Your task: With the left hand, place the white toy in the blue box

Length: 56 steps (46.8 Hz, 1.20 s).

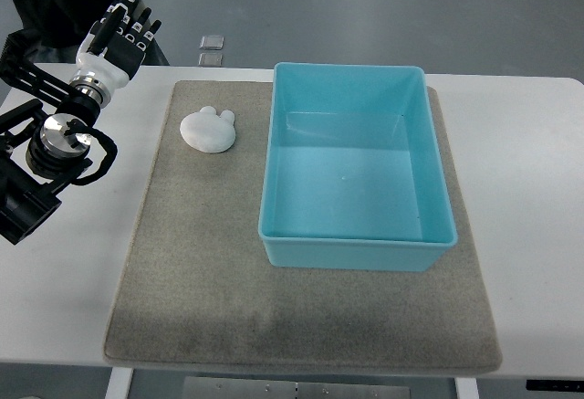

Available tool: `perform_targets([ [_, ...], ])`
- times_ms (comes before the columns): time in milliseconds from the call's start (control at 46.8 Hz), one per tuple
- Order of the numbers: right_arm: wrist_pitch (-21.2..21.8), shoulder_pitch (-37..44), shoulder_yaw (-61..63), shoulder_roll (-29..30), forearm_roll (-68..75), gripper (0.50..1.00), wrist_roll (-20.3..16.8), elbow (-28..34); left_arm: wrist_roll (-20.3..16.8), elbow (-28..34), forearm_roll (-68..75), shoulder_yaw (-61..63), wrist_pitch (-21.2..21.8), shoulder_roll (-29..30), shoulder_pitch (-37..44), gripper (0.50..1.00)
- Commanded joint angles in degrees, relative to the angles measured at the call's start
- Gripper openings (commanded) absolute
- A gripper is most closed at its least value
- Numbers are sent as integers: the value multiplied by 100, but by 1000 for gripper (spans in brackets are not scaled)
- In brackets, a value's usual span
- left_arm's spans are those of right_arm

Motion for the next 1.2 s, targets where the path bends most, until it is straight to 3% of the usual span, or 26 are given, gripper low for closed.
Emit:
perform_targets([
  [0,0,0,0,0,-5,936,0,-1,0,26,9,0,-33,14,-3,994],
  [578,0,0,0,0,-5,936,0,-1,0,88,9,53,-262,49,24,994],
  [813,0,0,0,0,-5,936,0,-1,0,114,-35,26,-684,49,15,994],
  [1176,0,0,0,0,4,936,0,-1,-9,316,9,53,-719,23,15,994],
])
